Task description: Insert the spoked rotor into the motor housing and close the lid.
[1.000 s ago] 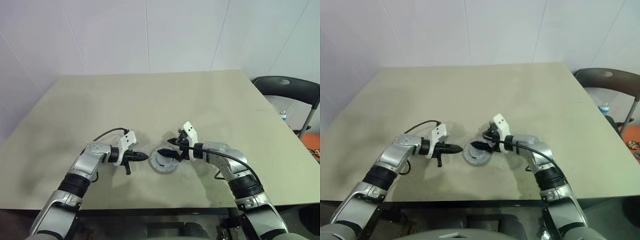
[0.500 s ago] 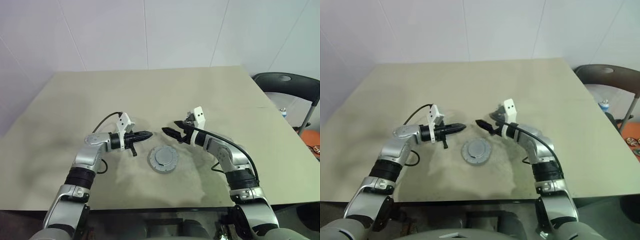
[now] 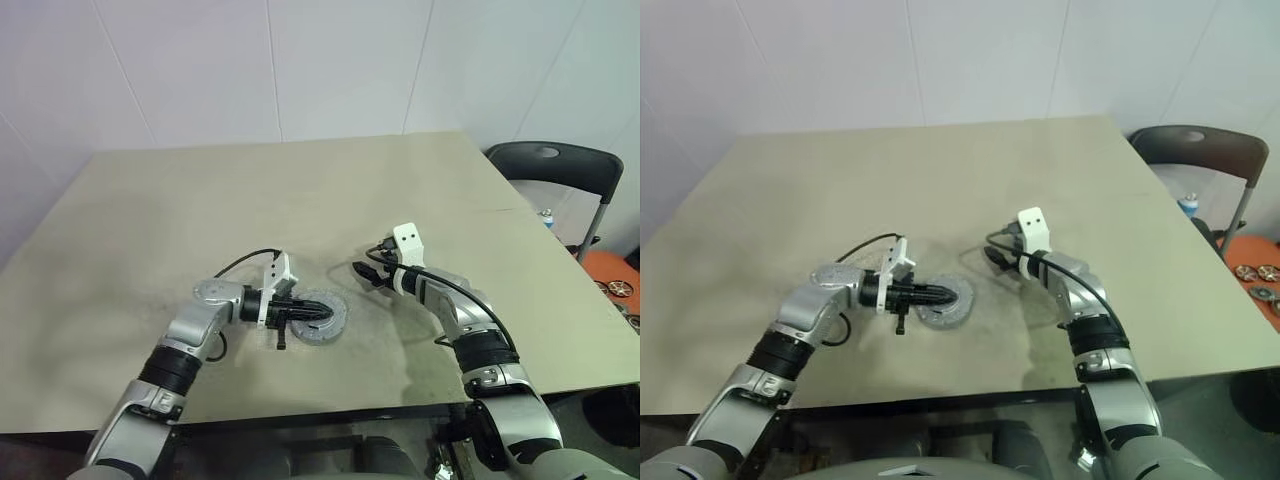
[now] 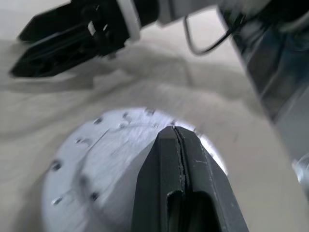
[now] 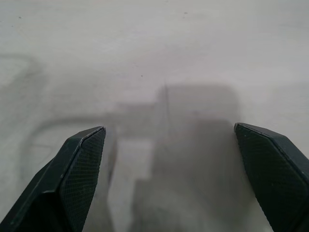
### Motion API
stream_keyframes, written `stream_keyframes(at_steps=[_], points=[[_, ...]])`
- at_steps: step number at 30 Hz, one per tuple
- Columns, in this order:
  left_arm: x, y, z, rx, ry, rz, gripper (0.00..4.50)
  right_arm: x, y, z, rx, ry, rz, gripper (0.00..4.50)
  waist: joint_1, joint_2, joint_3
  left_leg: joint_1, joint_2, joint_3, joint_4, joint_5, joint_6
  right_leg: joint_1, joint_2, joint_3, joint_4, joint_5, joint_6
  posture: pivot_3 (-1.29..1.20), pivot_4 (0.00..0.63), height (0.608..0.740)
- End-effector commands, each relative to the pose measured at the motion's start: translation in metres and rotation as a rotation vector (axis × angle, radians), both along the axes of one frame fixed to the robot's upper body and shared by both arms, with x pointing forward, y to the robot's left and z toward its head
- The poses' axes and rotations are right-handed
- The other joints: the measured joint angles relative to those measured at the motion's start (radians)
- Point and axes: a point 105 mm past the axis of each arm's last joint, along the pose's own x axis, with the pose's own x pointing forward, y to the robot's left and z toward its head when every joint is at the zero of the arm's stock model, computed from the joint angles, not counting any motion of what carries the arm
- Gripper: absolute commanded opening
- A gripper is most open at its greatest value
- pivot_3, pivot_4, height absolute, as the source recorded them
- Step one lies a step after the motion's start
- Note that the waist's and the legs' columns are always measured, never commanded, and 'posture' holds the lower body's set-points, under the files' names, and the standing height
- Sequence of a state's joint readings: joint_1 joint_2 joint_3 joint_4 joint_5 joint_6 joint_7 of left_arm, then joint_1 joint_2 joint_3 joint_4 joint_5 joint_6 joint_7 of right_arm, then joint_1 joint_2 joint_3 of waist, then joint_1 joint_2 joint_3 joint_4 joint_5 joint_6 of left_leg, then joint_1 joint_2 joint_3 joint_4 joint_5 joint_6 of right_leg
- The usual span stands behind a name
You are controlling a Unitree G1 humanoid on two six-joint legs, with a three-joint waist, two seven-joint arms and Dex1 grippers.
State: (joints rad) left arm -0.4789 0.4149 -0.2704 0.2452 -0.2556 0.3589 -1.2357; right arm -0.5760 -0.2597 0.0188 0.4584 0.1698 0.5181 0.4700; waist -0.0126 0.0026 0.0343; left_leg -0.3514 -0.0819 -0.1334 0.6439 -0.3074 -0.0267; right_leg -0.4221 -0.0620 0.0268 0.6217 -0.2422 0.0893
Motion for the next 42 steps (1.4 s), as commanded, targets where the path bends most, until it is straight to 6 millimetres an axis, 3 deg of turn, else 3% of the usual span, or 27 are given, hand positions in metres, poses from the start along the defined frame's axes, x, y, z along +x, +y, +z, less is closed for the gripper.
stream_keyframes(at_steps=[1, 4, 9, 19, 24, 30, 34, 38, 42], points=[[-0.003, 0.017, -0.034, 0.162, 0.058, 0.043, 0.0, 0.006, 0.006, 0.024, 0.005, -0.069, 0.034, 4.46, -0.001, 0.0, 0.0, 0.002, 0.0, 0.0, 0.001, 0.0, 0.001, 0.002, 0.0, 0.0, 0.001, 0.0, 0.0, 0.0, 0.0, 0.74], [-0.003, 0.017, -0.033, 0.161, 0.054, 0.044, 0.0, 0.001, 0.011, 0.026, 0.044, -0.047, 0.073, 4.46, -0.001, 0.001, 0.0, 0.016, 0.001, 0.0, 0.001, -0.002, 0.003, 0.018, 0.002, -0.001, -0.001, -0.001, 0.0, 0.0, 0.0, 0.74], [-0.003, 0.016, -0.033, 0.149, 0.05, 0.053, 0.0, -0.029, 0.023, 0.029, 0.258, 0.151, 0.197, 4.46, 0.0, 0.001, 0.0, 0.016, 0.002, -0.001, 0.003, -0.002, 0.003, 0.018, 0.004, -0.002, -0.001, 0.0, 0.0, 0.0, 0.0, 0.74], [-0.002, 0.015, -0.034, 0.149, 0.052, 0.054, 0.0, -0.084, -0.003, 0.003, 0.361, 0.496, 0.25, 4.46, 0.005, -0.001, -0.003, 0.015, 0.002, -0.001, 0.003, -0.002, 0.003, 0.018, 0.001, -0.002, -0.002, 0.0, 0.0, 0.0, 0.0, 0.74], [-0.001, 0.016, -0.035, 0.155, 0.049, 0.052, 0.0, -0.105, 0.014, 0.001, 0.46, 0.592, 0.298, 4.46, 0.005, -0.004, -0.007, 0.015, 0.002, -0.002, 0.003, -0.002, 0.003, 0.019, 0.001, -0.002, -0.002, 0.0, 0.001, 0.0, 0.0, 0.74], [0.0, 0.016, -0.036, 0.164, 0.047, 0.043, 0.0, -0.129, 0.031, -0.009, 0.446, 0.671, 0.347, 4.46, 0.004, -0.007, -0.014, 0.016, 0.003, -0.002, 0.003, -0.002, 0.003, 0.019, 0.002, -0.003, -0.001, 0.0, 0.001, 0.0, 0.0, 0.74], [0.007, 0.022, -0.038, 0.216, 0.031, 0.04, 0.0, -0.128, 0.039, -0.019, 0.428, 0.697, 0.323, 4.46, 0.002, -0.01, -0.018, 0.018, 0.003, -0.002, 0.003, -0.002, 0.003, 0.021, 0.002, -0.003, -0.001, 0.0, 0.001, 0.0, 0.0, 0.74], [0.016, 0.029, -0.035, 0.253, 0.003, 0.04, 0.0, -0.121, 0.046, -0.03, 0.416, 0.717, 0.268, 4.46, -0.006, -0.011, -0.019, 0.031, 0.007, -0.001, 0.001, -0.002, 0.003, 0.033, 0.005, -0.003, -0.003, -0.004, 0.005, 0.0, 0.0, 0.74], [0.022, 0.031, -0.033, 0.267, -0.013, 0.042, 0.0, -0.116, 0.06, -0.026, 0.426, 0.705, 0.285, 4.46, -0.011, -0.011, -0.019, 0.032, 0.011, -0.001, 0.001, -0.003, 0.003, 0.037, 0.011, -0.003, -0.002, -0.006, 0.001, 0.0, 0.0, 0.74]])
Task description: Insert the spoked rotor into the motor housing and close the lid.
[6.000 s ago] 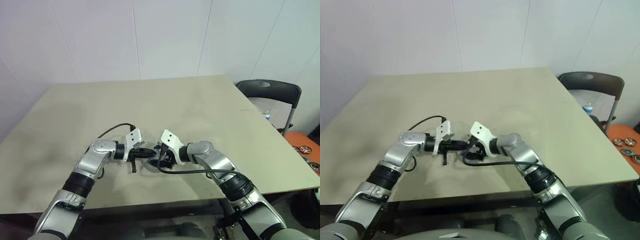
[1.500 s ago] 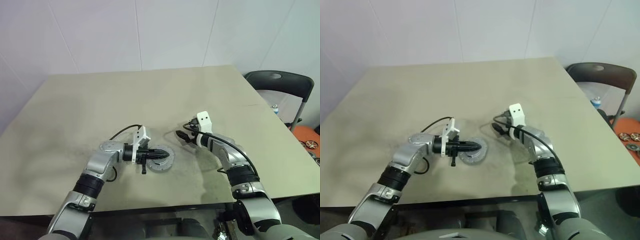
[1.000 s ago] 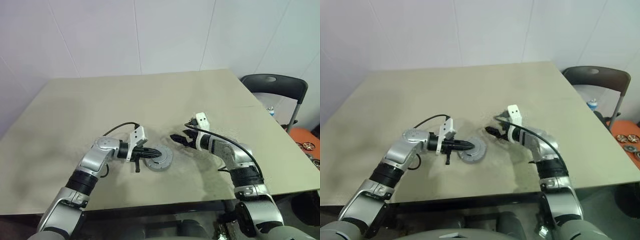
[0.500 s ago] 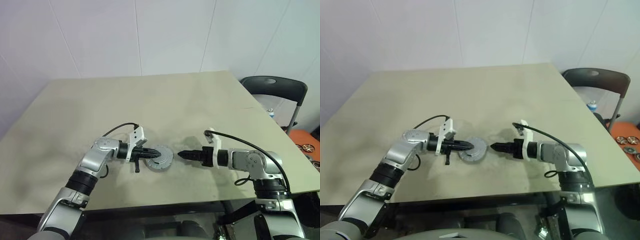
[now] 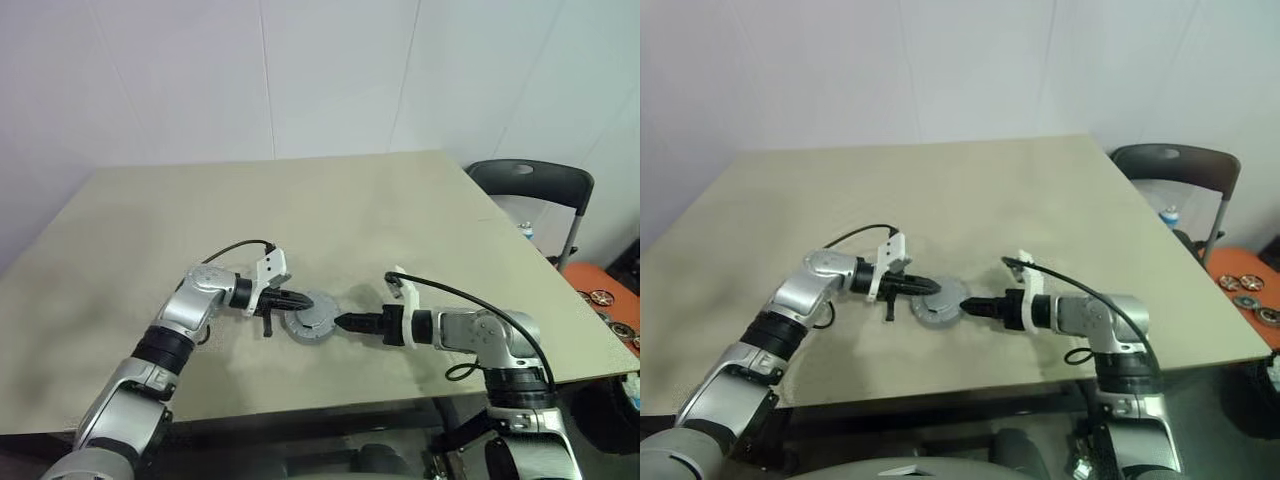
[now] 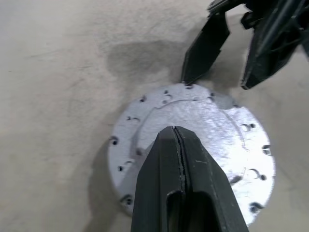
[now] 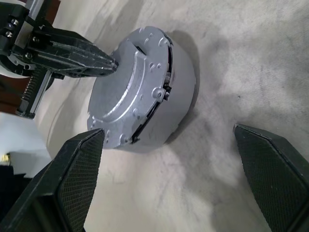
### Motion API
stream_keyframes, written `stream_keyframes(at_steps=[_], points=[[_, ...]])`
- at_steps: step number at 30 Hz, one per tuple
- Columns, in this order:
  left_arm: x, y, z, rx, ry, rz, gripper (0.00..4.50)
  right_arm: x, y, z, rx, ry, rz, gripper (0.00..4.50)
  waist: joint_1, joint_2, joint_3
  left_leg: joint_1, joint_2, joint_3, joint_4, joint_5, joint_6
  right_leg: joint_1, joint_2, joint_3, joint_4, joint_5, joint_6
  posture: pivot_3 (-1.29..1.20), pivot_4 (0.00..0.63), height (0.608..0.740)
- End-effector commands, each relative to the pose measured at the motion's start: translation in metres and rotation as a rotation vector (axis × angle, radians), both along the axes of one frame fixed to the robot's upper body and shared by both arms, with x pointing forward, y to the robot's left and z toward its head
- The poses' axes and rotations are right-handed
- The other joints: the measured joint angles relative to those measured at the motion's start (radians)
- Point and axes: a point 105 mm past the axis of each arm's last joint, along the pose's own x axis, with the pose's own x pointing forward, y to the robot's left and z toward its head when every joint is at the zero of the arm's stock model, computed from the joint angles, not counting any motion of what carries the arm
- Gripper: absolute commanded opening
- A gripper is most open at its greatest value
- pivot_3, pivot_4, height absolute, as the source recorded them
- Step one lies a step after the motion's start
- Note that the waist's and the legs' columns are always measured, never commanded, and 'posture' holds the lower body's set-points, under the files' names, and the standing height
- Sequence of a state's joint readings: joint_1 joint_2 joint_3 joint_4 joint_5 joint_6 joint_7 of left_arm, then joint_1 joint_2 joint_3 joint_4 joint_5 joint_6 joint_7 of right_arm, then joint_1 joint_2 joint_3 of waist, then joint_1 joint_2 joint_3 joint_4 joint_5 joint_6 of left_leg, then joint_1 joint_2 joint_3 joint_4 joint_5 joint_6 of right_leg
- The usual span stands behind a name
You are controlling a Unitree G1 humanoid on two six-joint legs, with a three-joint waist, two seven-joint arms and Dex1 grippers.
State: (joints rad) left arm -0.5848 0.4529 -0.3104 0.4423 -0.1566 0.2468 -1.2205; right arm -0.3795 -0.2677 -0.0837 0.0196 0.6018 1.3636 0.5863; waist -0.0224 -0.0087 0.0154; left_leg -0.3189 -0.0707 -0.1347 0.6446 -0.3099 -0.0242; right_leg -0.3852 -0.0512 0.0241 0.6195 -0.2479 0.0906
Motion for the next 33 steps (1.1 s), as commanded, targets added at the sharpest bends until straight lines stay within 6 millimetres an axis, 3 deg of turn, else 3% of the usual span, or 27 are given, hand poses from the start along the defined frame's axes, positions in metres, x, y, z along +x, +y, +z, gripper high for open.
stream_keyframes(at_steps=[1, 7, 17, 23, 26, 30, 33], points=[[-0.003, 0.011, -0.021, 0.105, 0.047, 0.005, 0.0, -0.011, 0.023, -0.015, -0.001, 0.093, 0.063, 4.46, -0.001, 0.0, 0.0, 0.0, 0.001, -0.001, 0.0, 0.0, 0.0, 0.0, 0.002, 0.0, 0.0, 0.0, 0.0, 0.0, 0.0, 0.74], [-0.001, 0.011, -0.021, 0.107, 0.044, 0.001, 0.0, -0.014, 0.036, -0.017, 0.033, 0.145, 0.084, 4.46, -0.003, 0.0, -0.001, 0.002, 0.003, -0.002, -0.001, 0.0, 0.0, -0.004, 0.005, 0.0, 0.003, 0.003, 0.001, 0.0, 0.0, 0.74], [0.004, 0.005, -0.015, 0.104, 0.019, -0.025, 0.0, -0.011, 0.075, -0.014, 0.08, 0.16, 0.147, 4.46, -0.027, 0.0, -0.001, 0.006, 0.003, -0.002, -0.004, 0.0, 0.0, -0.005, 0.005, 0.001, 0.002, 0.004, 0.001, 0.0, 0.0, 0.74], [-0.013, 0.003, -0.002, 0.029, 0.032, -0.13, 0.0, -0.01, 0.084, -0.01, 0.126, 0.2, 0.158, 4.46, -0.052, 0.0, -0.001, 0.011, 0.003, -0.002, -0.014, 0.0, 0.0, -0.007, 0.007, 0.004, 0.001, 0.004, 0.001, 0.0, 0.0, 0.74], [-0.014, 0.011, -0.003, 0.038, 0.034, -0.116, 0.0, -0.01, 0.086, -0.004, 0.17, 0.196, 0.162, 3.86, -0.056, 0.0, -0.001, 0.011, 0.005, -0.002, -0.018, 0.0, 0.0, -0.01, 0.009, 0.007, 0.001, 0.003, -0.002, 0.0, 0.0, 0.74], [-0.014, 0.019, -0.007, 0.051, 0.043, -0.081, 0.0, -0.011, 0.085, -0.002, 0.186, 0.196, 0.162, 2.59, -0.057, 0.001, -0.001, 0.0, 0.006, -0.003, -0.018, 0.0, 0.0, -0.023, 0.01, 0.008, 0.002, 0.007, -0.01, 0.0, 0.0, 0.74], [-0.013, 0.02, -0.008, 0.058, 0.042, -0.072, 0.0, -0.012, 0.083, 0.0, 0.197, 0.196, 0.167, 2.34, -0.056, 0.004, -0.001, -0.001, 0.005, -0.003, -0.018, 0.0, 0.0, -0.024, 0.01, 0.009, 0.002, 0.007, -0.01, 0.0, 0.0, 0.74]])
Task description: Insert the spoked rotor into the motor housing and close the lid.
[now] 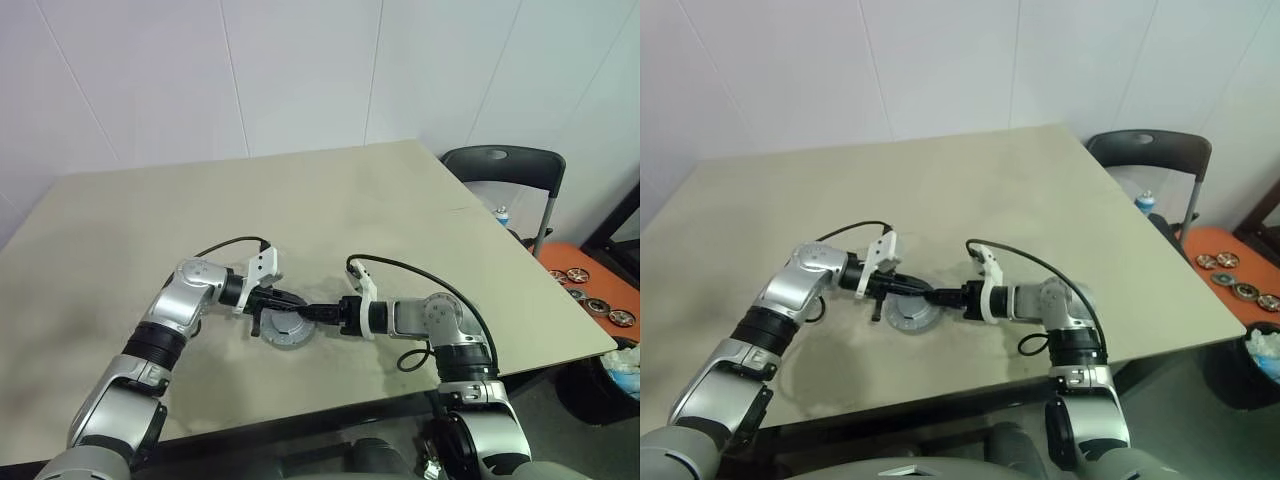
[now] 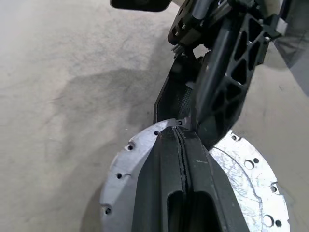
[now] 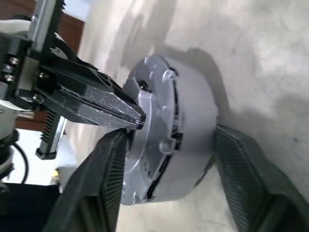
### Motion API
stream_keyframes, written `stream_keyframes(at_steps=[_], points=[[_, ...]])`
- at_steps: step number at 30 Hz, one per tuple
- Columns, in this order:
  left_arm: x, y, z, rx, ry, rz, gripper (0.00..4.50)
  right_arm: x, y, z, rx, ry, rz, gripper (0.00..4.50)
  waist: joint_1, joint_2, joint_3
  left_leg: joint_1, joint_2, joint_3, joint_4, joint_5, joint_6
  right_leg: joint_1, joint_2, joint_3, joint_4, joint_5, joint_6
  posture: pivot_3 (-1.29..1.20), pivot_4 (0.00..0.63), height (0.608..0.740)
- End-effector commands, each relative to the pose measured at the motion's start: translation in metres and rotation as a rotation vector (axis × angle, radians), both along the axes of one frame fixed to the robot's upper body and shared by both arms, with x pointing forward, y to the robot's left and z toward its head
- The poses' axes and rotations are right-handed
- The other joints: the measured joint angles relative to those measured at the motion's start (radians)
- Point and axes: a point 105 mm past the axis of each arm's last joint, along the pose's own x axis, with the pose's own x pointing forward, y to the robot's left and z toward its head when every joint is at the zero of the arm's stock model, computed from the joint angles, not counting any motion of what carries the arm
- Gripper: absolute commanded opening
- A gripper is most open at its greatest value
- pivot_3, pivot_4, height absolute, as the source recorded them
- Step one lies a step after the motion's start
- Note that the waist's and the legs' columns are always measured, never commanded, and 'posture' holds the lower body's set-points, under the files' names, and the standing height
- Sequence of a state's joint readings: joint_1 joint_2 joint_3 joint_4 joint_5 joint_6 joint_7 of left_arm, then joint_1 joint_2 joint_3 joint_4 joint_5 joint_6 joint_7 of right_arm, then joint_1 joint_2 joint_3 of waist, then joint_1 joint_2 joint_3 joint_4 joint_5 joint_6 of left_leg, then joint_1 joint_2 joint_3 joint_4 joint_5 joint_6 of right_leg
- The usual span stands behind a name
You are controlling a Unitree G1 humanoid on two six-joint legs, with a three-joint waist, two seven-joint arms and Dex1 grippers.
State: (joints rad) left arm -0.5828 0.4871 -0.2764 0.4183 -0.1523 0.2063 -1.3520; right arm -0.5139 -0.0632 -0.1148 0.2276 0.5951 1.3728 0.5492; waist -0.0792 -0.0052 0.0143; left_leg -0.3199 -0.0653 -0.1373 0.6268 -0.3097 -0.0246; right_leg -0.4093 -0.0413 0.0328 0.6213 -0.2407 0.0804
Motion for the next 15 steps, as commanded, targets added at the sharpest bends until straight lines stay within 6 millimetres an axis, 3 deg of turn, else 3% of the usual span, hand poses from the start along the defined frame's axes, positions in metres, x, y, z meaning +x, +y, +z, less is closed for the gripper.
stream_keyframes(at_steps=[1, 10, 13, 15], points=[[-0.003, 0.011, -0.02, 0.07, 0.051, 0.035, 0.0, -0.023, 0.024, -0.005, 0.035, 0.076, 0.124, 2.33, 0.0, 0.0, 0.0, 0.0, 0.0, 0.0, 0.0, 0.0, 0.0, 0.0, 0.0, 0.0, 0.0, 0.0, 0.0, 0.0, 0.0, 0.74], [0.001, 0.024, -0.012, 0.048, 0.041, 0.078, 0.0, -0.024, 0.023, -0.001, 0.075, 0.085, 0.126, 2.29, 0.0, 0.001, 0.001, 0.0, 0.0, 0.001, 0.0, 0.0, 0.0, 0.0, 0.0, 0.001, 0.0, 0.0, 0.0, 0.0, 0.0, 0.74], [0.003, 0.034, -0.013, 0.068, 0.039, 0.108, 0.0, -0.025, 0.024, 0.004, 0.1, 0.079, 0.137, 2.13, -0.001, 0.002, 0.001, 0.0, 0.0, 0.001, 0.0, 0.0, 0.0, 0.0, 0.0, 0.001, 0.0, 0.0, 0.0, 0.0, 0.0, 0.74], [0.004, 0.038, -0.012, 0.073, 0.037, 0.121, 0.0, -0.026, 0.024, 0.006, 0.112, 0.077, 0.147, 1.76, -0.001, 0.002, 0.001, 0.0, 0.0, 0.0, 0.0, 0.0, 0.0, -0.001, 0.0, 0.001, 0.0, 0.0, 0.0, 0.0, 0.0, 0.74]])
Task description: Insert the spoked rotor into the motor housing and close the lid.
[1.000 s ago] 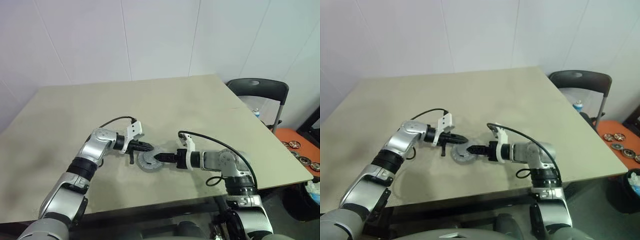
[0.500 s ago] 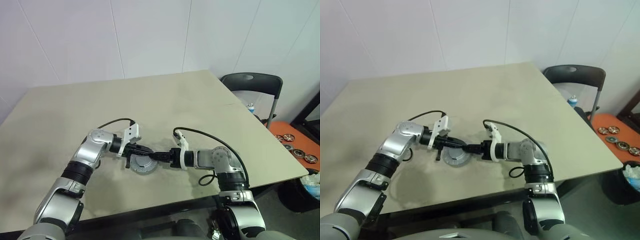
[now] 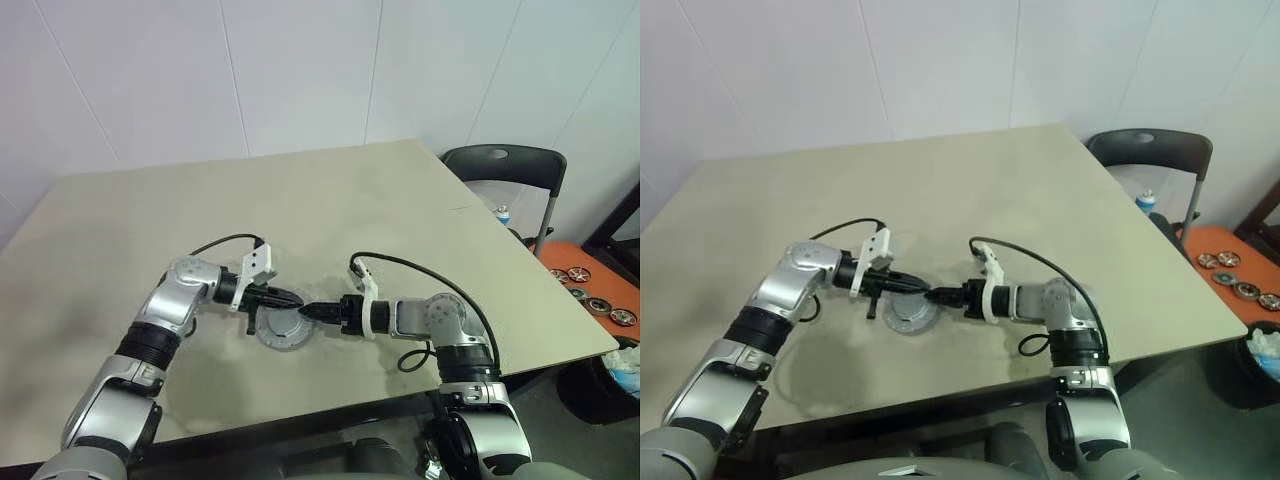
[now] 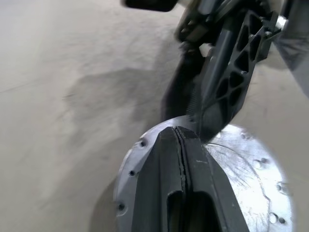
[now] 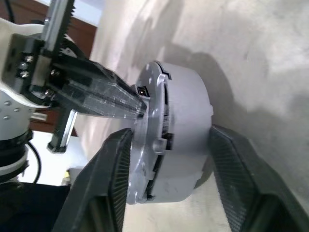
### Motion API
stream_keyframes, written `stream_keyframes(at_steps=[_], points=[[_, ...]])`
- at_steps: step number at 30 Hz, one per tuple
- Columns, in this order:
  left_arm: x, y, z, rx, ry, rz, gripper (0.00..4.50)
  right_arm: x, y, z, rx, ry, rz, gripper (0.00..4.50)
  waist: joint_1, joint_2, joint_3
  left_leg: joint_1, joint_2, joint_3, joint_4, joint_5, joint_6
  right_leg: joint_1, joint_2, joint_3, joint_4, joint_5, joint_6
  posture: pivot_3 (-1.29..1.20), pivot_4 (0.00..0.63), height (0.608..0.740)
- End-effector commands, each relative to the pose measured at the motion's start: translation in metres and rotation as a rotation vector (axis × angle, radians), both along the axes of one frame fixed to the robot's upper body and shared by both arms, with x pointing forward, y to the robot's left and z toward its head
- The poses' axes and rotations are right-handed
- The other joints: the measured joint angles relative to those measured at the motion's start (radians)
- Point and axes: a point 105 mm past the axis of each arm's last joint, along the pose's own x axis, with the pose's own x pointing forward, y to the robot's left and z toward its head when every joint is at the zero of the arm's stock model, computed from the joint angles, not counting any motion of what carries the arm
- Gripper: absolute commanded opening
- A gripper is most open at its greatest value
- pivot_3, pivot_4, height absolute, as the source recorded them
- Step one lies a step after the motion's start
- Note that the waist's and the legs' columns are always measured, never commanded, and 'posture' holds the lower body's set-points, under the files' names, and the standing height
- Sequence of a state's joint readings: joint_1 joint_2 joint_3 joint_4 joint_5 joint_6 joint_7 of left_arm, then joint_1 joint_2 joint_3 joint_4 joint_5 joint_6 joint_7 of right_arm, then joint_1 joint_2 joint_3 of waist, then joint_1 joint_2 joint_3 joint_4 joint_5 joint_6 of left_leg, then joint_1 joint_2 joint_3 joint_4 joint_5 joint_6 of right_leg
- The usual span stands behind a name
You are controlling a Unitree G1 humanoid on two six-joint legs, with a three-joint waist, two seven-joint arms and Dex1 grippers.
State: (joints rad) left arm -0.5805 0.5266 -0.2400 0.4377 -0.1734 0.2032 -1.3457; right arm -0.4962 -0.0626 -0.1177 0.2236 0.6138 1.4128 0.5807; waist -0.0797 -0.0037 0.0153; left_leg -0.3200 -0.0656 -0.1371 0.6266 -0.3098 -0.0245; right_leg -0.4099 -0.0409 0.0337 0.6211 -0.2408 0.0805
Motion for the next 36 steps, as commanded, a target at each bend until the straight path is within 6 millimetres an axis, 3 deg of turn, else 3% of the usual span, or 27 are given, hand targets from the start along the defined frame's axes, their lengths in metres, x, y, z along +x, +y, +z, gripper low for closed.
stream_keyframes(at_steps=[1, 14, 18, 21, 25, 31, 36], points=[[-0.001, 0.022, -0.017, 0.079, 0.045, 0.065, 0.0, -0.018, 0.022, 0.009, 0.078, 0.032, 0.12, 1.59, -0.002, 0.001, 0.0, 0.0, 0.0, 0.0, 0.0, 0.0, 0.0, 0.0, 0.0, 0.0, 0.0, 0.0, 0.0, 0.0, 0.0, 0.74], [0.004, 0.022, -0.018, 0.069, 0.021, 0.102, 0.0, -0.017, 0.02, 0.013, 0.084, 0.001, 0.138, 1.46, 0.008, 0.001, 0.0, 0.0, -0.004, 0.0, 0.001, 0.0, 0.0, 0.0, -0.003, 0.002, 0.0, 0.0, 0.0, 0.0, 0.0, 0.74], [0.028, 0.016, 0.005, -0.065, -0.07, 0.222, 0.0, -0.009, 0.017, 0.008, 0.058, -0.007, 0.085, 1.46, 0.011, 0.001, 0.001, 0.0, -0.004, 0.0, 0.002, 0.0, 0.0, 0.0, -0.004, 0.002, 0.0, 0.0, 0.0, 0.0, 0.0, 0.74], [0.059, 0.025, 0.026, -0.164, -0.174, 0.427, 0.0, 0.002, 0.016, 0.009, 0.078, -0.016, 0.022, 1.46, 0.011, -0.002, 0.002, -0.001, -0.005, 0.0, 0.004, 0.0, 0.0, 0.0, -0.003, 0.002, 0.002, 0.0, 0.0, 0.0, 0.0, 0.74], [0.079, 0.041, 0.04, -0.26, -0.199, 0.613, 0.0, 0.012, 0.015, 0.012, 0.111, -0.029, -0.046, 1.46, 0.011, -0.004, 0.003, -0.003, -0.005, 0.0, 0.004, 0.0, -0.001, -0.004, -0.003, 0.002, 0.005, 0.0, 0.0, 0.0, 0.0, 0.74], [0.069, 0.052, 0.036, -0.333, -0.113, 0.646, 0.0, 0.023, 0.012, 0.016, 0.15, -0.045, -0.143, 1.46, 0.012, -0.003, 0.003, -0.004, -0.008, 0.001, 0.004, 0.001, -0.001, -0.005, -0.006, 0.004, 0.007, 0.0, 0.0, 0.0, 0.0, 0.74], [0.061, 0.06, 0.019, -0.319, -0.053, 0.686, 0.0, 0.03, 0.007, 0.015, 0.149, -0.053, -0.199, 1.46, 0.02, -0.004, 0.003, -0.01, -0.009, 0.001, 0.005, 0.002, -0.003, -0.01, -0.007, 0.005, 0.009, 0.001, 0.0, 0.0, 0.0, 0.74]])
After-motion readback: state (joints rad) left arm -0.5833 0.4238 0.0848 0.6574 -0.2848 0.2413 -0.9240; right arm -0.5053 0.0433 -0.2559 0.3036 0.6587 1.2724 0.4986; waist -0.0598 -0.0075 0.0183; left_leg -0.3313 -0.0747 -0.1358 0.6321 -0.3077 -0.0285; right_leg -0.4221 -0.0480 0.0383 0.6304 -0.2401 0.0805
